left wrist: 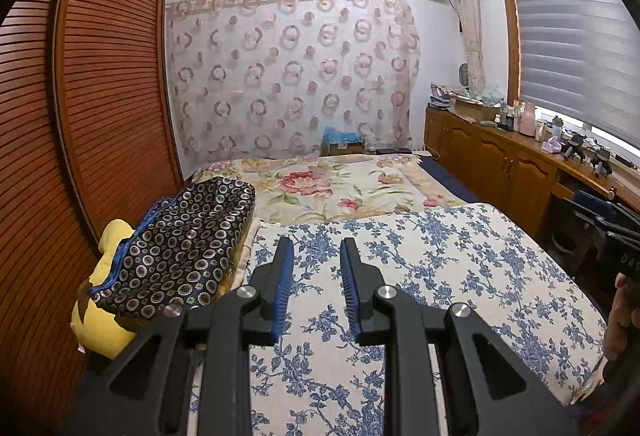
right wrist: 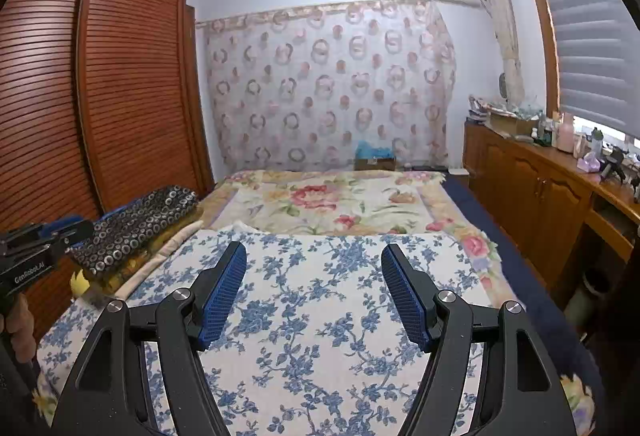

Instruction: Fold small clothes

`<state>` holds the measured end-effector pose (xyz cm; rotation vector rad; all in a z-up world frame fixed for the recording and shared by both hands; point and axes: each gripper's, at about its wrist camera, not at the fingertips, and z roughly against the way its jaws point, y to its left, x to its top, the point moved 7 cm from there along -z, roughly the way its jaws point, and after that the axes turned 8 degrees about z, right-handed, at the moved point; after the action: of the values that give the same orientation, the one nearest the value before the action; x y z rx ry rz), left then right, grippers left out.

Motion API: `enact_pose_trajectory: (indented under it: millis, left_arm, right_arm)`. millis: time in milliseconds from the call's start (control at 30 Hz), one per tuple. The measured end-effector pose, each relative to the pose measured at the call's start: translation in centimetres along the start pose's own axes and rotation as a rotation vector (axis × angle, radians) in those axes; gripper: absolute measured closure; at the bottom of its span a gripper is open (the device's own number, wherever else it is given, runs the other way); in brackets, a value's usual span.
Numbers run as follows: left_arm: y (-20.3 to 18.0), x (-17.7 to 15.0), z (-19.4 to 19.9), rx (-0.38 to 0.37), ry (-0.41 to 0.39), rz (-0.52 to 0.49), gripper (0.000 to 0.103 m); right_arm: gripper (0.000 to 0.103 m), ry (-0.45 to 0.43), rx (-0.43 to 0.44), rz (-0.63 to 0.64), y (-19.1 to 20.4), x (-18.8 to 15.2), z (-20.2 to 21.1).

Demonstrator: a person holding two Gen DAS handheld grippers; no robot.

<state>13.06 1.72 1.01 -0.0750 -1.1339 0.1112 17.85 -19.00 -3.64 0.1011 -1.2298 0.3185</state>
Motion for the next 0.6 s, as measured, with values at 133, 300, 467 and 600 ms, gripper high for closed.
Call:
enact_pose_trajectory:
  millis: [133, 300, 467, 600]
  left_arm:
    - [0.11, 0.01, 0.17, 0.000, -0.002, 0.003, 0.081]
    - [0.12, 0.01, 0.12, -0.001, -0.003, 0.002, 0.081]
    - [0.14, 0.00, 0.11, 0.000, -0.002, 0.003, 0.080]
    - [0.15, -0.02, 0.10, 0.000, -0.003, 0.002, 0.080]
  right_arm:
    - [0.031, -0.001, 0.001, 0.001, -0.04, -0.05, 0.03]
    - [0.031, -0.001, 0.001, -0.001, 0.01, -0.03, -0.01]
    - [0.031, 0.000, 0.001, -0.002, 0.00, -0.06, -0.04]
    - [0.031, -0.002, 0.001, -0.002, -0.04, -0.09, -0.04]
